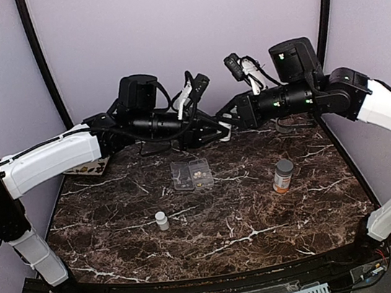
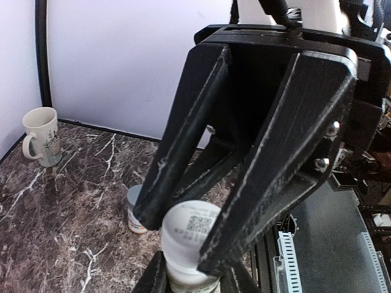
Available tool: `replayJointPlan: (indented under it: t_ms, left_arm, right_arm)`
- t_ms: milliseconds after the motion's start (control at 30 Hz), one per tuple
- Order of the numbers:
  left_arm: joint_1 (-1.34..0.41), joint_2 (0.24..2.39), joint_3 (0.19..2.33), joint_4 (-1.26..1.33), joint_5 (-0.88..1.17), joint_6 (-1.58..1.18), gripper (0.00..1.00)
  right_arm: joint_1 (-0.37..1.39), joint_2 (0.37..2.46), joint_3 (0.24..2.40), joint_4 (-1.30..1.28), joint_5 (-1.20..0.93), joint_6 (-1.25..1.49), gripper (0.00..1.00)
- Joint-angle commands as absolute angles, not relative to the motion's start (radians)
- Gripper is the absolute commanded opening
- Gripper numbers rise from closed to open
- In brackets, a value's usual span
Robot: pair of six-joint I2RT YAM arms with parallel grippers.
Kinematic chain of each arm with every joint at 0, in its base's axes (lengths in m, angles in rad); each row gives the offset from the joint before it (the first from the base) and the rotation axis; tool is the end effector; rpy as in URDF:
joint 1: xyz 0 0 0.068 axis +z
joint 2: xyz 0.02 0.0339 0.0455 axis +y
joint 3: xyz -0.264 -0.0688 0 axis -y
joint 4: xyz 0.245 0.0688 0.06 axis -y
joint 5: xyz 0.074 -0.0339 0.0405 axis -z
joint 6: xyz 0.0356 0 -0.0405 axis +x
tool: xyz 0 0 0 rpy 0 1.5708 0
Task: Sort the pills into containers
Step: Screw the lid of the pill bottle onto the pill bottle.
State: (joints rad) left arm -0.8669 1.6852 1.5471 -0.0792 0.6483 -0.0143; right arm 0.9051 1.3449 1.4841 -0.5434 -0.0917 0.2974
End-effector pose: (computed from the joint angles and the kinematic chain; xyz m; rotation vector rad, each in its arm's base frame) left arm 0.2432 -0.3196 0.3794 1.2150 1.4724 -1.1915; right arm 0.1801 0.2347 0.4212 -0.6819 1.9643 0.8544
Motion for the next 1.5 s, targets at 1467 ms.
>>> replayJointPlan:
  t_ms: [1467]
  left_arm:
    - [-0.787,1.750,1.807,-0.187,1.195,-0.074,0.00]
  right_arm:
    - [0.842,1.473,1.606,-0.823,-0.685,0.069,0.09]
